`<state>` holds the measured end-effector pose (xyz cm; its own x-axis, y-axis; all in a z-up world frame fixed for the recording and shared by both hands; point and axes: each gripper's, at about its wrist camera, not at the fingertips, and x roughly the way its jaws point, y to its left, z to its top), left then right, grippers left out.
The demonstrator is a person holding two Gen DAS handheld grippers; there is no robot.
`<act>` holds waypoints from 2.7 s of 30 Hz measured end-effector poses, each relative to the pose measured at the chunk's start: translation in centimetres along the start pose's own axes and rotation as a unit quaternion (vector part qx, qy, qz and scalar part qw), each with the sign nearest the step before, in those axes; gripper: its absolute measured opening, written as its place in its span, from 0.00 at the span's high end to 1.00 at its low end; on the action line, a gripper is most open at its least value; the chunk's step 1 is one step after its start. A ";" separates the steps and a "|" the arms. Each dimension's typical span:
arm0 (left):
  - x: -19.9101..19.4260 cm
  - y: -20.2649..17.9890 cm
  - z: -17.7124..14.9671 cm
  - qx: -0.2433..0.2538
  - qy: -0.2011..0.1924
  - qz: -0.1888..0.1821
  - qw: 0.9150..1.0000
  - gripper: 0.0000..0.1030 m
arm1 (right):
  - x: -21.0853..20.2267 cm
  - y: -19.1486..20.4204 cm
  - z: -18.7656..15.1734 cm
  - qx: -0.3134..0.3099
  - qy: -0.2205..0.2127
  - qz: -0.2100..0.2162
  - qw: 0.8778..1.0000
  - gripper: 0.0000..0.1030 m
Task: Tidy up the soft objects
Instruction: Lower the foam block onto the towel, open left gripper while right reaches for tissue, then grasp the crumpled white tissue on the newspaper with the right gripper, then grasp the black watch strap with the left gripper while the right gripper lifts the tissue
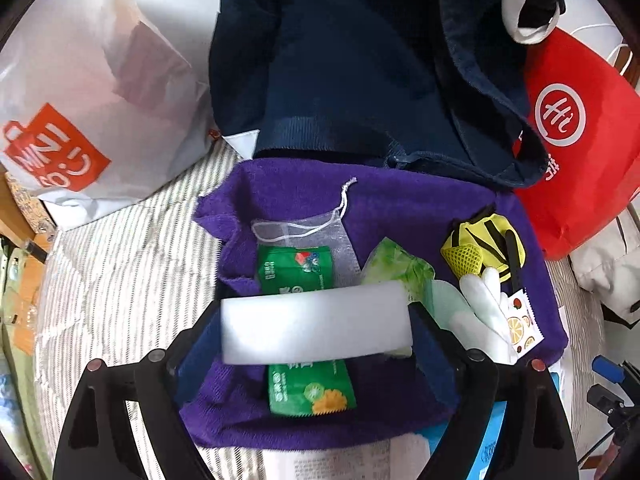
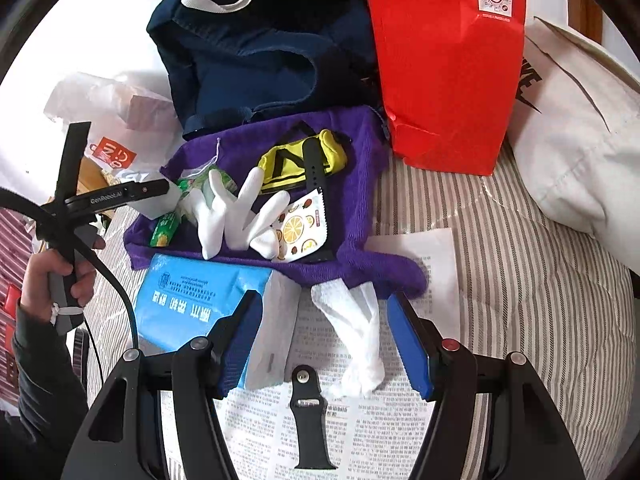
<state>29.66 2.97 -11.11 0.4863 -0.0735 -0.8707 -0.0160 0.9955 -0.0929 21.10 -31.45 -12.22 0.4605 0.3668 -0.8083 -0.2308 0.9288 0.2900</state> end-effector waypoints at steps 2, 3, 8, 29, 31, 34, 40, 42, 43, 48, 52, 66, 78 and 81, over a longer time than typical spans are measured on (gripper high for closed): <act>-0.6 0.2 -0.1 0.000 -0.003 0.002 1.000 0.13 | -0.3 0.0 -0.3 0.000 -0.001 -0.002 1.000 0.38; -0.9 0.3 -0.2 -0.002 -0.004 0.004 1.000 0.13 | -0.4 0.0 -0.5 0.000 -0.001 -0.002 1.000 0.38; -2.3 0.7 -0.9 -0.008 -0.013 0.004 1.000 0.13 | -1.1 -0.6 -1.6 0.005 0.000 -0.012 1.000 0.38; -8.5 0.4 -7.5 0.008 -0.022 0.011 1.000 0.13 | 5.0 0.0 -3.7 -0.039 0.030 -0.055 0.997 0.66; -8.7 0.4 -8.0 0.006 -0.021 0.008 1.000 0.13 | 5.2 0.6 -4.1 -0.065 0.017 -0.081 0.994 0.75; -8.7 0.3 -8.9 0.006 -0.014 0.008 1.000 0.13 | 4.9 0.7 -4.7 -0.078 0.019 -0.083 0.993 0.76; -9.0 0.0 -11.0 0.005 -0.009 -0.001 1.000 0.13 | 2.9 0.6 -7.9 -0.061 0.035 -0.059 0.996 0.77; -9.1 -0.1 -11.5 0.005 -0.008 -0.005 1.000 0.13 | 2.3 0.7 -9.0 -0.041 0.030 -0.038 0.998 0.77; -9.1 -0.2 -11.8 0.006 -0.007 -0.007 1.000 0.13 | 2.3 1.1 -9.3 -0.034 0.029 -0.029 0.999 0.76; -9.5 -0.9 -13.5 0.018 -0.001 -0.011 1.000 0.13 | 2.2 3.3 -10.8 -0.029 0.031 0.002 0.999 0.76; -10.1 -0.8 -14.8 0.016 0.000 -0.012 1.000 0.13 | 2.6 5.5 -11.7 -0.027 0.038 0.055 0.997 0.76; -9.8 -4.9 -18.0 0.064 -0.002 -0.057 0.996 0.13 | -1.6 5.4 -13.4 -0.048 0.008 0.015 0.999 0.77; -6.1 -13.7 -20.8 0.177 -0.004 -0.054 0.983 0.13 | -7.7 -1.3 -14.2 -0.025 -0.023 -0.052 0.998 0.77; -5.3 -14.8 -21.1 0.183 -0.001 -0.057 0.981 0.13 | -8.3 -2.3 -14.4 -0.018 -0.024 -0.055 0.998 0.77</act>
<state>8.83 -12.62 -15.31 0.4677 -0.1857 -0.8642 0.3537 0.9353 -0.0096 5.41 -37.42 -13.55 0.5256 0.2662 -0.8080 -0.2074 0.9612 0.1817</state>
